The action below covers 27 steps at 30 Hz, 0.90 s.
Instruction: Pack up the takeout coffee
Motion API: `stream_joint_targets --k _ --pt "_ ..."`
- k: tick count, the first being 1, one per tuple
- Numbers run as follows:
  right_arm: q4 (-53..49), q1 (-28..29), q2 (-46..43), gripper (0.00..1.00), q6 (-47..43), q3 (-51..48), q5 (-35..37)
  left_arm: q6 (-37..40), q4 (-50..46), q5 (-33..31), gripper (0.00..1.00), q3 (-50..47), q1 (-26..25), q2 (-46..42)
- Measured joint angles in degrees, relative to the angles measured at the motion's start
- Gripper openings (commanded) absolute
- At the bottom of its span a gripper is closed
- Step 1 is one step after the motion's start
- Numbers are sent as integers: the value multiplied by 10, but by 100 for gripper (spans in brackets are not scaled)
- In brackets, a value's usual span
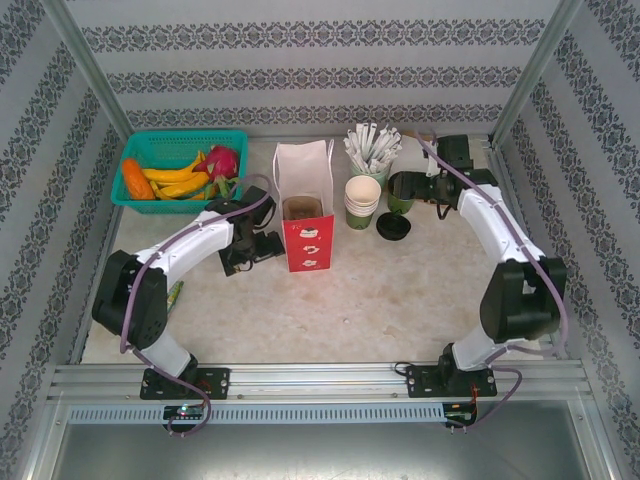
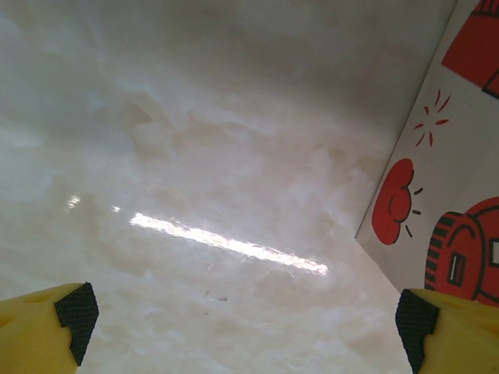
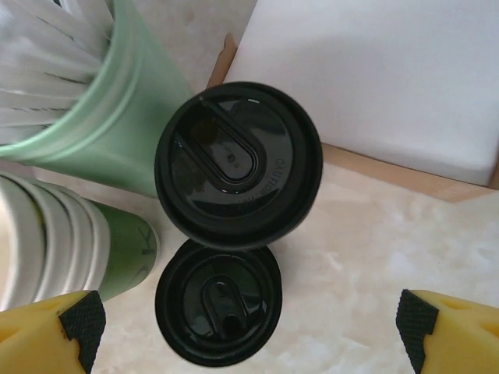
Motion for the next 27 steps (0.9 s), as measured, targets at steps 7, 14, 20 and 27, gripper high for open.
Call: stream_joint_targets --k 7,14,20,27 --pt "21 -7 63 98 -30 37 -31 -7 27 18 100 0 -7 2" --pt "43 -7 105 98 -27 59 -25 -7 30 1 100 0 -12 2" --pt "60 -9 137 98 -19 64 -29 -6 34 1 100 13 -12 19" --pt "68 -11 156 98 12 72 -29 -6 43 3 100 17 -12 37"
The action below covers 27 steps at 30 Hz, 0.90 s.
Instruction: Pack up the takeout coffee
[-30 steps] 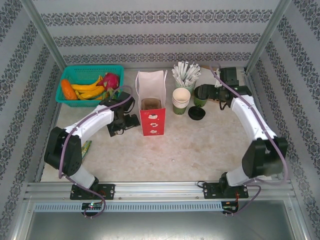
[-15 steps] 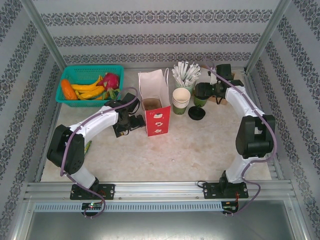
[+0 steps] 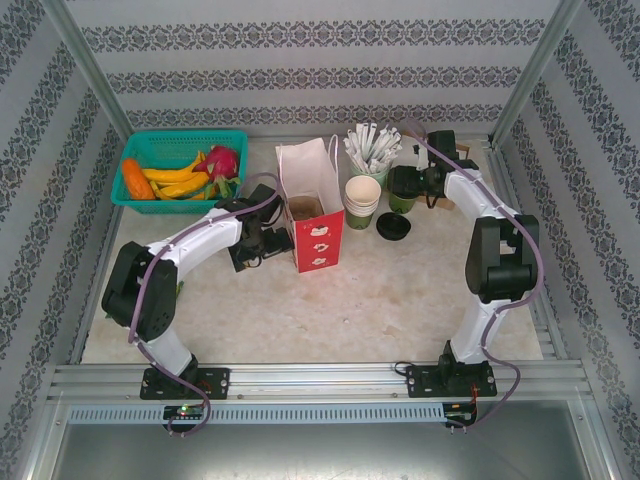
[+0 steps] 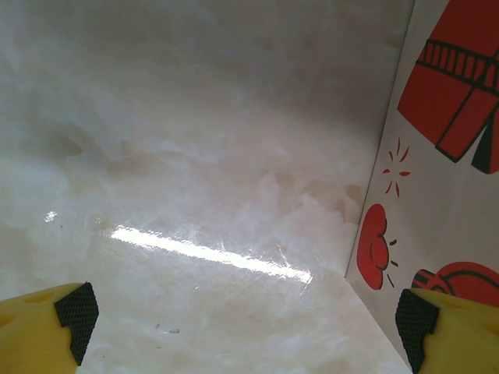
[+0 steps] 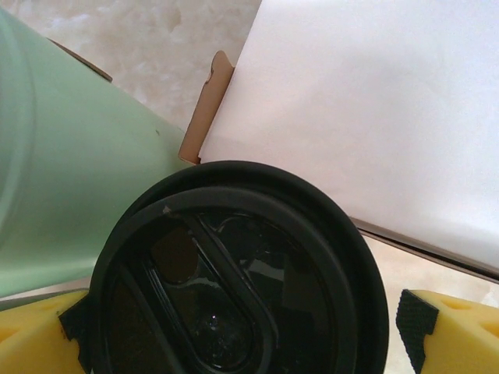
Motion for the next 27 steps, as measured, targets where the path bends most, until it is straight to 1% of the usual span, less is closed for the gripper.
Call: stream_joint_targets --k 8,12,18,23,27 --pt "7 -1 3 93 25 0 -7 2 0 0 100 7 0 2" --pt "14 -8 3 86 32 0 -7 2 0 0 100 7 0 2" --pt "23 -16 -9 82 35 -19 -10 1 1 -3 100 7 0 2" --pt "20 -23 -28 81 36 -42 -4 0 5 -25 100 6 0 -10" --pt "14 -30 -62 81 38 -78 6 -1 7 -54 100 3 0 -38"
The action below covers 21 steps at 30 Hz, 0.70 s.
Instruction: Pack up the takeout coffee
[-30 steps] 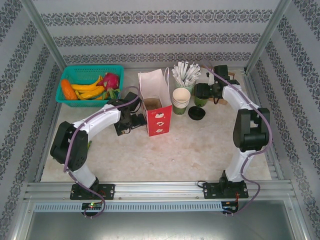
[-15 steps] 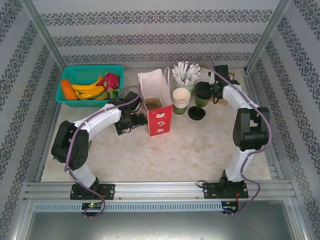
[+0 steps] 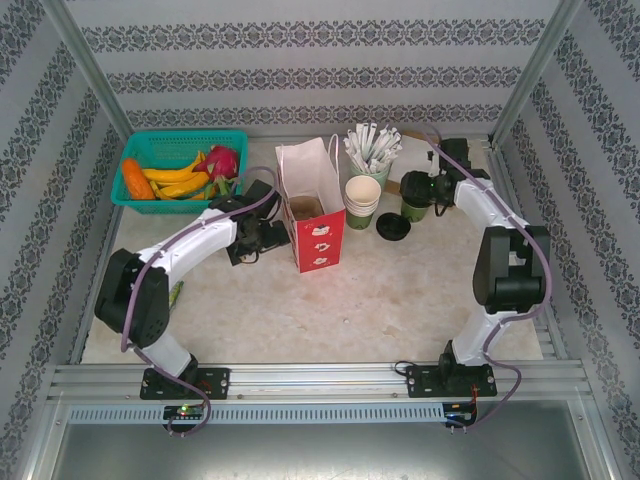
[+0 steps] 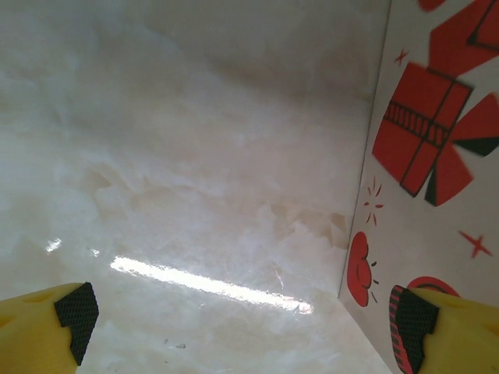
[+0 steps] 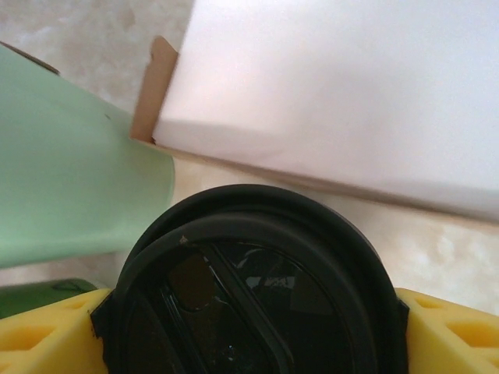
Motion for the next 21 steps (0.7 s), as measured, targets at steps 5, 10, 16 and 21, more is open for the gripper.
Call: stream_joint_targets --k 5,10,16,21 --pt "-8 -7 -54 81 3 -56 12 0 11 -32 100 -9 0 -42" --pt "-20 -7 -118 82 12 -118 24 0 24 -78 100 -24 0 -81" --pt "-43 -7 -183 82 28 -175 23 0 29 -124 100 -34 2 -124" --pt "-66 -7 -241 81 43 -221 1 -2 31 -156 100 -34 2 -154"
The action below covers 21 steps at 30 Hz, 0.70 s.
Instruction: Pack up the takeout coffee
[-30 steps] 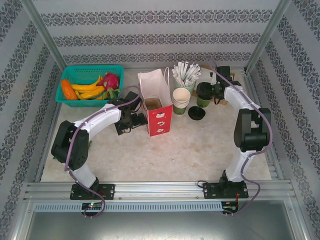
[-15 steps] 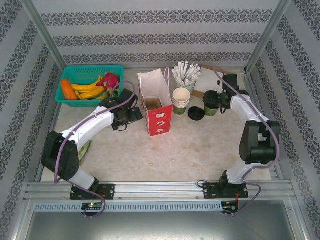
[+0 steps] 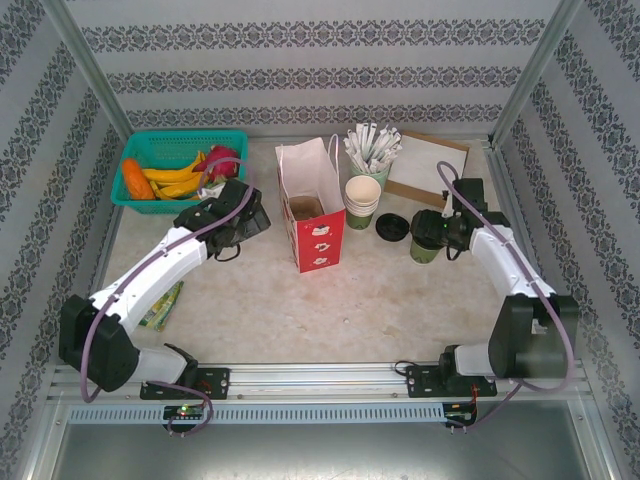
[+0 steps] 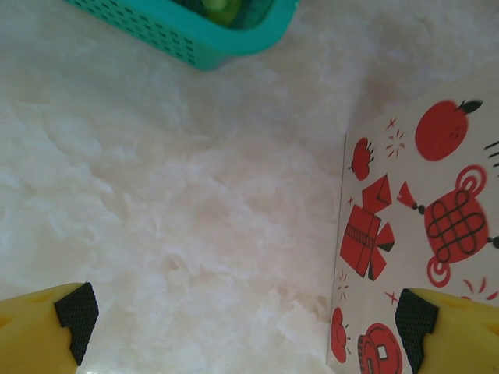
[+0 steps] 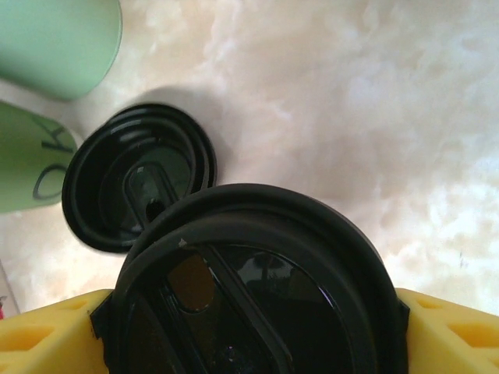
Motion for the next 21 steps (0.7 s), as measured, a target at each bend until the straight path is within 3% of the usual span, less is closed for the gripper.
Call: stream_joint_targets --k 10,21 --pt "-21 84 -35 80 -2 -25 -69 7 1 -53 100 31 17 -21" --pt "-10 174 13 82 -50 8 -91 -17 21 -28 100 33 18 10"
